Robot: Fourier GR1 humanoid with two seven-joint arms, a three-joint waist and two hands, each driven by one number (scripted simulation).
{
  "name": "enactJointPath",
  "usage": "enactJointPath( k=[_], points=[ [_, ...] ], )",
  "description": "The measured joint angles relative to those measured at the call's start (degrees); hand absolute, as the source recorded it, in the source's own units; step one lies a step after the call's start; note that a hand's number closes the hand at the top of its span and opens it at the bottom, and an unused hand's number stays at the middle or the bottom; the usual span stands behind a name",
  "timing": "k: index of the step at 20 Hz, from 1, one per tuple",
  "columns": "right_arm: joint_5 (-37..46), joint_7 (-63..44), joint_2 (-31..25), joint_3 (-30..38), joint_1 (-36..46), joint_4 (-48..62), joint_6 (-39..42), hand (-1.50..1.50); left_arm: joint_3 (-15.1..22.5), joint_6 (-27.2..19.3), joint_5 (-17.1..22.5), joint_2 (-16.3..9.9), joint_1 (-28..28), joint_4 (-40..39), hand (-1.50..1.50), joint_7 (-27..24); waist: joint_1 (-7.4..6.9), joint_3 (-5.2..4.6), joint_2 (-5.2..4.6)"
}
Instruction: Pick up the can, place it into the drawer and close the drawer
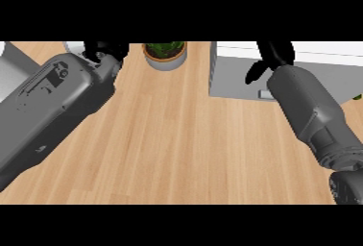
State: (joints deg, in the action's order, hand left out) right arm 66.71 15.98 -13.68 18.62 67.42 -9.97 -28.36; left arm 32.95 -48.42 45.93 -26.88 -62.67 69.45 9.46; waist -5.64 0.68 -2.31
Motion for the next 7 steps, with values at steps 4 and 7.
enactJointPath(
  k=[4,7],
  points=[
    [-7.4,4.8,0.3,6.9,0.8,-0.5,4.3,-1.50,-0.2,0.3,-0.1,-0.6,0.9,0.6,-1.50,0.1,0.46,-0.10,0.31],
    [-11.1,7.0,0.4,10.4,1.7,-0.7,7.0,-1.50,-0.2,0.0,-0.4,-0.5,1.2,1.2,-1.50,0.2,0.45,-0.15,0.27]
  ],
)
